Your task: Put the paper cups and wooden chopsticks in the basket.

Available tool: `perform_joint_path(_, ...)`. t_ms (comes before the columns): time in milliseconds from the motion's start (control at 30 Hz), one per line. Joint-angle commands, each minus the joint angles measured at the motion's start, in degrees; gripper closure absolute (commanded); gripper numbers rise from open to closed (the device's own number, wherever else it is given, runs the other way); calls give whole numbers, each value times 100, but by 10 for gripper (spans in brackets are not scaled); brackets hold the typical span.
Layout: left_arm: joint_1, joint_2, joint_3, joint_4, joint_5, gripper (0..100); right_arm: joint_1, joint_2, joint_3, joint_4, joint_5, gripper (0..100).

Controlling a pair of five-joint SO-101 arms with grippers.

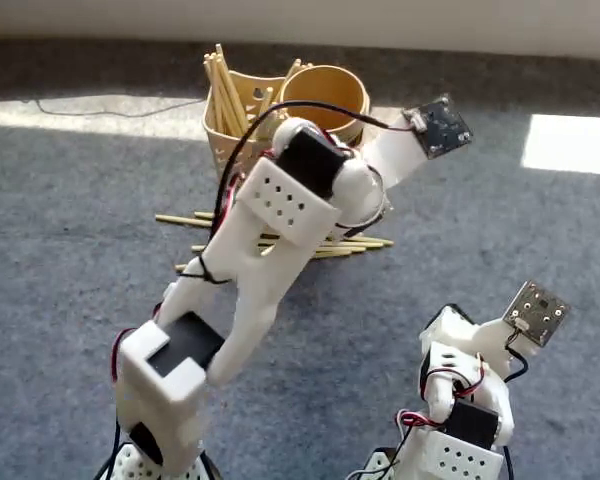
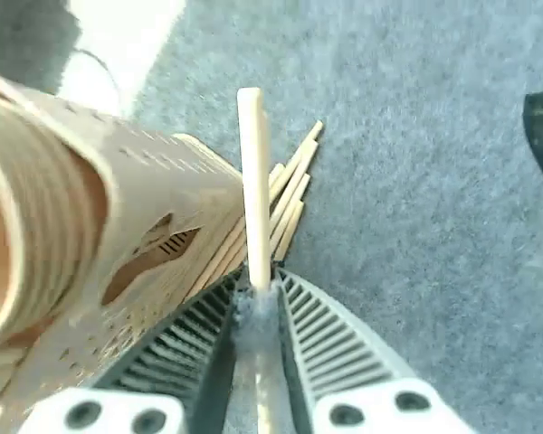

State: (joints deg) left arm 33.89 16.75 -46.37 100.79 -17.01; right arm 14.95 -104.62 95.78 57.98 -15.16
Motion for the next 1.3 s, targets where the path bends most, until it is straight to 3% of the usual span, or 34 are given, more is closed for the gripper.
perform_joint_path(0, 48, -1174, -40, -9, 114, 995, 48, -57, 593, -189, 0, 992)
perform_joint_path(233, -92, -2343, -40, -791, 158, 995, 40, -57, 593, -189, 0, 992)
perform_joint_path(533, -1077, -3204, -31, -1890, 1143, 995, 31, -57, 593, -189, 0, 992)
perform_joint_path(867, -2053, -3248, 268, -2954, 2180, 995, 31, -57, 593, -189, 0, 992)
perform_joint_path(1033, -2536, -3248, 1305, -4009, 2699, 995, 31, -57, 593, -189, 0, 992)
perform_joint_path(1267, -2826, -3248, 3477, -6462, 2910, 995, 31, -57, 593, -189, 0, 992)
